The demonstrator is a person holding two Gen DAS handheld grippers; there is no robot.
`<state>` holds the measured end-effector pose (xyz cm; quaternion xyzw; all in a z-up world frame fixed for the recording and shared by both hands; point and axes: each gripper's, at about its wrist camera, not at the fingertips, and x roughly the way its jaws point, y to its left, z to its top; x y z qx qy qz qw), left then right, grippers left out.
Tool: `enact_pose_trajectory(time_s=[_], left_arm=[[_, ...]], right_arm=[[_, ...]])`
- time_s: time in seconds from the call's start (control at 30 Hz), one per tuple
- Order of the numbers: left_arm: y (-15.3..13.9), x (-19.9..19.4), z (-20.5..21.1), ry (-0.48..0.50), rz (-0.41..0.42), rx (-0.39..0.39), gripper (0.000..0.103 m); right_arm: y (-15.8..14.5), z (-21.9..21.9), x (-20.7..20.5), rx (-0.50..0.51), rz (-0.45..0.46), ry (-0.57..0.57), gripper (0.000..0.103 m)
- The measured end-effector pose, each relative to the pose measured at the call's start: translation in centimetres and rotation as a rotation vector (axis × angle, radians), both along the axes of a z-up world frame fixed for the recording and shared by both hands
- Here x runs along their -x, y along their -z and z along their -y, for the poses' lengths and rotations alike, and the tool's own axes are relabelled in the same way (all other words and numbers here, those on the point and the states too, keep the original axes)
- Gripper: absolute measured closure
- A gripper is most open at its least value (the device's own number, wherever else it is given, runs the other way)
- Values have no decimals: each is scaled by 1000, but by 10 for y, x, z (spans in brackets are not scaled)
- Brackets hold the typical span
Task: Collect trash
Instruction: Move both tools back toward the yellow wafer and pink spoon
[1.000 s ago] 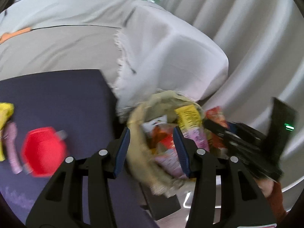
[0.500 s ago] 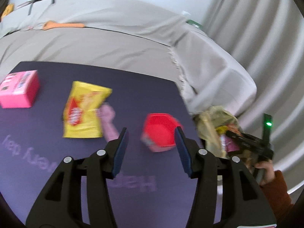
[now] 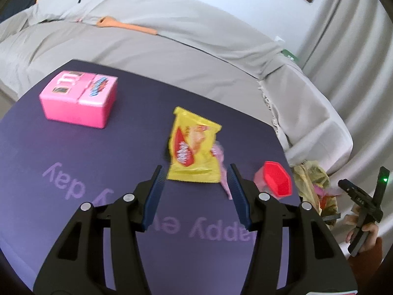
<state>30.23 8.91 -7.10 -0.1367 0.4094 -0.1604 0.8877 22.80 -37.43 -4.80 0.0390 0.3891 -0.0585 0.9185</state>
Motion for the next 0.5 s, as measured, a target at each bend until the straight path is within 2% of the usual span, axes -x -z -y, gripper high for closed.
enact_pose_trajectory(time_s=[0.17,0.27,0.4,0.5], left_arm=[[5,3,-11,1,-9,2,53],[7,-1,-11,9,-8,1,53],[13,-16,-6,29,-26,-11,53],[19,-35,5,31,-42,-51,53]], right_arm=[[-7,6,-5,-14,13,36,39],[-9,2,-6,-31,3,16,38],[-12,-12,-5,-7,2,-6,38],[-8,-23,-7,-10,-8,-32,38]])
